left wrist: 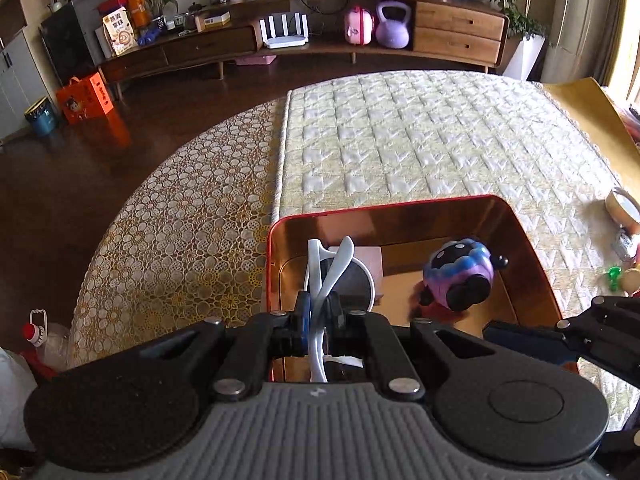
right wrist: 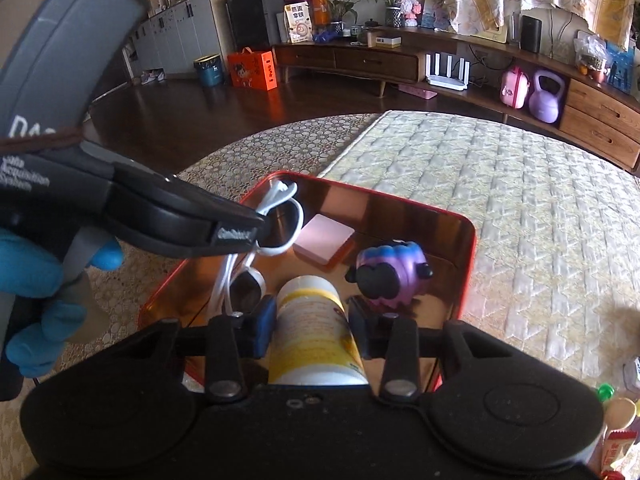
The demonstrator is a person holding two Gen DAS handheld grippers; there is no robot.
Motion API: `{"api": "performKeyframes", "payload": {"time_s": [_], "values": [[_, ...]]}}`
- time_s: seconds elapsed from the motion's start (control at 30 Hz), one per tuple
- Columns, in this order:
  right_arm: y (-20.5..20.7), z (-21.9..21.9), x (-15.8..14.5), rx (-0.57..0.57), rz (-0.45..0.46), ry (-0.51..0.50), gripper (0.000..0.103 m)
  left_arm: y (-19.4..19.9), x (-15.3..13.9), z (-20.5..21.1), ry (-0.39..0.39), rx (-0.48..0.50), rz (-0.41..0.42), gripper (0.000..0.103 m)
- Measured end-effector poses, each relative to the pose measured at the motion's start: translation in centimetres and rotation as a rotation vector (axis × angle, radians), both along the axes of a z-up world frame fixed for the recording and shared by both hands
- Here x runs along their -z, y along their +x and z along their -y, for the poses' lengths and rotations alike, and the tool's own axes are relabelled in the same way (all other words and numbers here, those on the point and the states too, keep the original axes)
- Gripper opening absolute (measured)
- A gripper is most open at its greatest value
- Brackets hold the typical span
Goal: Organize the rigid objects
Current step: 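Lower the sunglasses and pill bottle into the red tin with both grippers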
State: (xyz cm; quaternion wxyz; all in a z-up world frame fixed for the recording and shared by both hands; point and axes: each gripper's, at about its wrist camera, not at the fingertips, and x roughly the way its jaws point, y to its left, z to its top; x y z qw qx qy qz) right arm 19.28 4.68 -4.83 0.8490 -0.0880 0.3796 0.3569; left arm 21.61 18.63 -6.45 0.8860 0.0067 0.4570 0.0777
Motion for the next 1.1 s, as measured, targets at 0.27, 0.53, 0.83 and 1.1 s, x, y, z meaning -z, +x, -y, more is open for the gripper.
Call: {"api": "performKeyframes", "payload": {"time_s": [0.27,0.53,0.83,1.1], "values": [[-0.1,0.7,0.5,0.006,-0.023,0.004,0.041,1.1,1.8,-0.1,-0.018,-0.004,-0.045,0.008],[-1.6,1.0,0.2,-0.008,-0.006,0.018,0.045,0.9,2.6,0.2,-0.035,-0.013,-0.065,0.008],[-2.1,3.4,-1.2,0.018,-0.034,0.068,0.047,0.0,1.9,0.7,-0.083,-0.035,-0.050,0.043],[-2.6,5.1,-1.9,0.041,-0.041,0.092,0.056,-1.3,0.4,1.2,-0.080,-0.045,-0.016,0.058]]}}
